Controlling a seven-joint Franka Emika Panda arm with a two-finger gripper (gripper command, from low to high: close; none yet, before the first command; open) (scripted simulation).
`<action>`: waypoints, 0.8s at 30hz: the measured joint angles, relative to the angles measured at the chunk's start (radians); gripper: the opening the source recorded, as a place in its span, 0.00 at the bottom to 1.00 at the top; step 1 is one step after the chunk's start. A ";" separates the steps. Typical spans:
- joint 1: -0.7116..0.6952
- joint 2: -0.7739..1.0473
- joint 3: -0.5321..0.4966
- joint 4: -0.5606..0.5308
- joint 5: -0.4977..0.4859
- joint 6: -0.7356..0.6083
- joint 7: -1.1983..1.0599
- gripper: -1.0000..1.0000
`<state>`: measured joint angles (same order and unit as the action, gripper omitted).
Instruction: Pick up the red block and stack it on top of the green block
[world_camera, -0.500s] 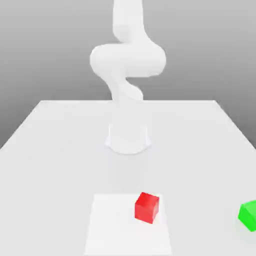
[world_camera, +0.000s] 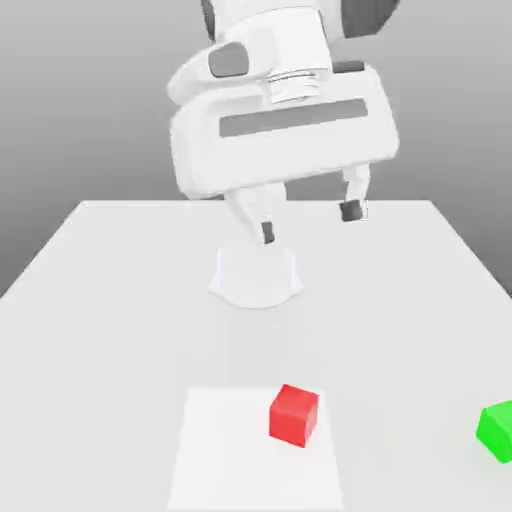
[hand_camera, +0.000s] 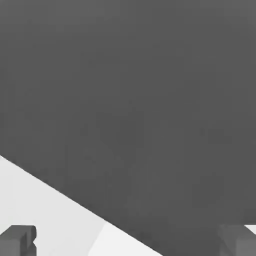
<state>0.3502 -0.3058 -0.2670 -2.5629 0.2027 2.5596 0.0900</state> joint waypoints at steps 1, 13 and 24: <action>0.012 0.028 -0.004 -0.015 0.006 0.015 -0.036 0.50; 0.058 0.295 -0.003 -0.199 -0.149 0.209 -0.307 0.50; 0.034 0.455 0.040 -0.183 -0.085 0.346 -0.395 0.50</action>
<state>0.3840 0.1491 -0.2265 -2.7461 0.1173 2.9058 -0.3053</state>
